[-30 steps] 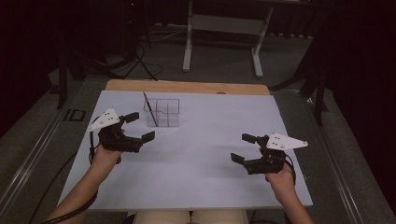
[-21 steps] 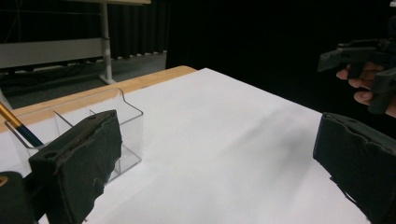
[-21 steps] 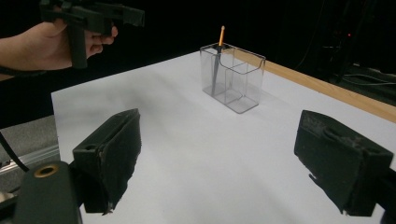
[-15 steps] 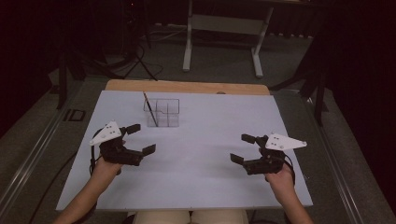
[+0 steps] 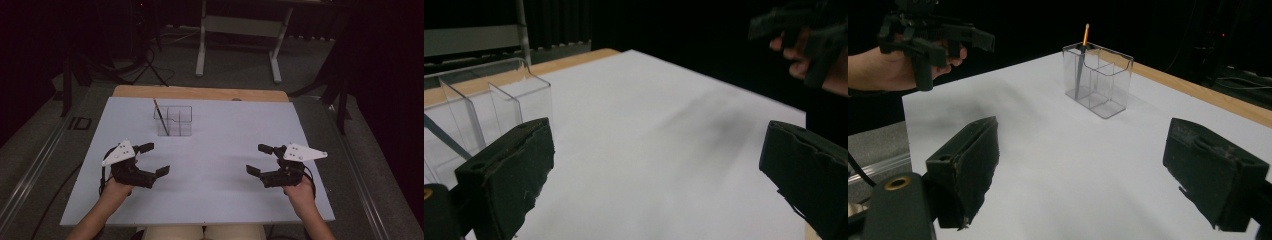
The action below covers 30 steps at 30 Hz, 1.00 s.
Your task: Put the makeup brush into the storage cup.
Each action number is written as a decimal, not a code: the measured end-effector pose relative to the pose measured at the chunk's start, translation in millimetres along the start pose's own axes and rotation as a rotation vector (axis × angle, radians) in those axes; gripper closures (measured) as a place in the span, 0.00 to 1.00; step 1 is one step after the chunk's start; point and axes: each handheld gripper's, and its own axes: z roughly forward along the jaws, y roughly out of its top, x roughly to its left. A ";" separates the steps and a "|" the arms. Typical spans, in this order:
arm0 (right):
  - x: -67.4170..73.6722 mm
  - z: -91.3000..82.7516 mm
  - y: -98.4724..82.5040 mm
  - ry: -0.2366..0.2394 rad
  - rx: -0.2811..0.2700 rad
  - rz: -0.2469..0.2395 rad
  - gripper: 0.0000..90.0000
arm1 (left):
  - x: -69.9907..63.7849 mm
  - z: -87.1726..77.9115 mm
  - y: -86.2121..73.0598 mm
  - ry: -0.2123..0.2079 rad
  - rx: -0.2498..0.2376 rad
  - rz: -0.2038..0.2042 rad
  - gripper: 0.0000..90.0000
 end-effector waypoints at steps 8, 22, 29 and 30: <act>-0.5 0.4 -1.7 0.000 0.004 0.005 0.16 | -3.0 2.5 -11.8 -0.019 0.015 -0.004 0.02; -2.6 2.7 -9.5 -0.002 0.025 -0.003 0.16 | -8.1 7.4 -25.4 -0.018 0.039 0.010 0.02; -5.5 3.2 -16.6 0.001 0.034 -0.003 0.17 | -11.7 10.5 -29.4 -0.016 0.061 0.022 0.02; -5.9 3.6 -17.7 0.000 0.037 -0.007 0.17 | -12.3 10.8 -29.7 -0.019 0.060 0.023 0.02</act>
